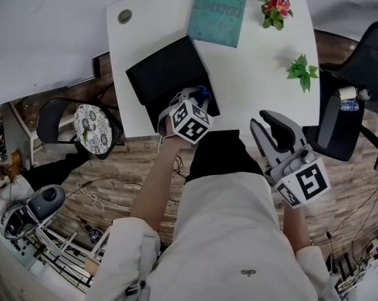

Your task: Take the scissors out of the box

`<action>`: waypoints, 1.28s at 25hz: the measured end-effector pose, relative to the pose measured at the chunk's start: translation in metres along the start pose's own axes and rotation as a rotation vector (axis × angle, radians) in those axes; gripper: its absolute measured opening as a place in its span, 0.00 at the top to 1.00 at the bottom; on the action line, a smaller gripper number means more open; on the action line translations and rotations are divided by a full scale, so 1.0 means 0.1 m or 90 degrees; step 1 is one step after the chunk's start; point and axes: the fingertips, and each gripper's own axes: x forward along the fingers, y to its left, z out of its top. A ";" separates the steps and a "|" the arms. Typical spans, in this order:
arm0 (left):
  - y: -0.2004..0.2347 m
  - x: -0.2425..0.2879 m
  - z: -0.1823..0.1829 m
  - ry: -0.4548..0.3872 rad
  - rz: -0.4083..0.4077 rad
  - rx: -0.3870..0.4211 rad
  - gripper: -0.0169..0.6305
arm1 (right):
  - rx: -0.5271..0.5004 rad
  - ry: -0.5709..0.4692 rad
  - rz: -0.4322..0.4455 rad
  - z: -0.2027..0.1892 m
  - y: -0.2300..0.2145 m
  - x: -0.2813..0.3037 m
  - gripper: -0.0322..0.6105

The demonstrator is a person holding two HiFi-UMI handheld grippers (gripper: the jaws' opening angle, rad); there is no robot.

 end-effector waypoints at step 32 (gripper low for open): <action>-0.07 -1.31 0.03 -0.164 0.134 -0.019 0.84 | -0.107 -0.097 0.017 0.41 0.56 -0.21 0.81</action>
